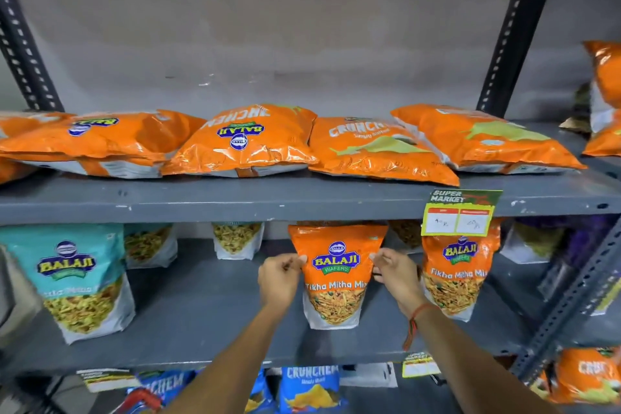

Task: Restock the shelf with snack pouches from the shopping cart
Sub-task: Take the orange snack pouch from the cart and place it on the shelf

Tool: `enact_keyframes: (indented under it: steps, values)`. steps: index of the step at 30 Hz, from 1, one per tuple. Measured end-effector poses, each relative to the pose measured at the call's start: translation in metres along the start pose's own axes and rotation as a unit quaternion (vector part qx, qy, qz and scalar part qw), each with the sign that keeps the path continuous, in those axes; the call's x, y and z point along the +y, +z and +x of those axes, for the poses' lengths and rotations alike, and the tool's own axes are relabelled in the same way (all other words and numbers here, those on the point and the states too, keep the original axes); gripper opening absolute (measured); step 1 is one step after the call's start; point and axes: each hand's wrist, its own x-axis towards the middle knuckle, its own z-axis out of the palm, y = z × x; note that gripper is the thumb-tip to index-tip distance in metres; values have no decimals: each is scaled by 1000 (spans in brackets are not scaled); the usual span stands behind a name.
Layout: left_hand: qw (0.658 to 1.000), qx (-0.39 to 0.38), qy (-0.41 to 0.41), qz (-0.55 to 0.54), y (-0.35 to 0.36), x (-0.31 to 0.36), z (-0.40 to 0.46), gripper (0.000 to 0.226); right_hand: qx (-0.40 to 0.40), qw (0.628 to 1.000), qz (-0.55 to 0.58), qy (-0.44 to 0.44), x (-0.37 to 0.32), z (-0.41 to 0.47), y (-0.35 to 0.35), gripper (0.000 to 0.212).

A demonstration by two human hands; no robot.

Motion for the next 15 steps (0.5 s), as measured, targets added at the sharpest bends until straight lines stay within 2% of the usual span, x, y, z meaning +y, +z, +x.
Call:
enact_keyframes:
  steps: [3, 6, 7, 9, 12, 15]
  values:
    - [1000, -1, -21, 0, 1, -4, 3, 33, -1, 1000, 14, 3, 3, 2, 6, 19]
    - [999, -14, -38, -11, -7, -3, 4, 19, 23, 999, 31, -4, -3, -2, 15, 10]
    - [999, -13, -48, -23, -12, -1, 3, 20, 49, 998, 40, -10, -8, -6, 20, 12]
    - [997, 9, -59, -40, -28, 1, -2, 35, 133, 989, 43, -38, -18, -18, 31, 28]
    - [995, 61, -43, -60, -70, 10, -18, 42, 223, 967, 49, -113, -44, -45, 59, 30]
    - [989, 120, -27, -77, -133, 18, -42, 37, 184, 964, 106, -163, -79, -83, 105, 27]
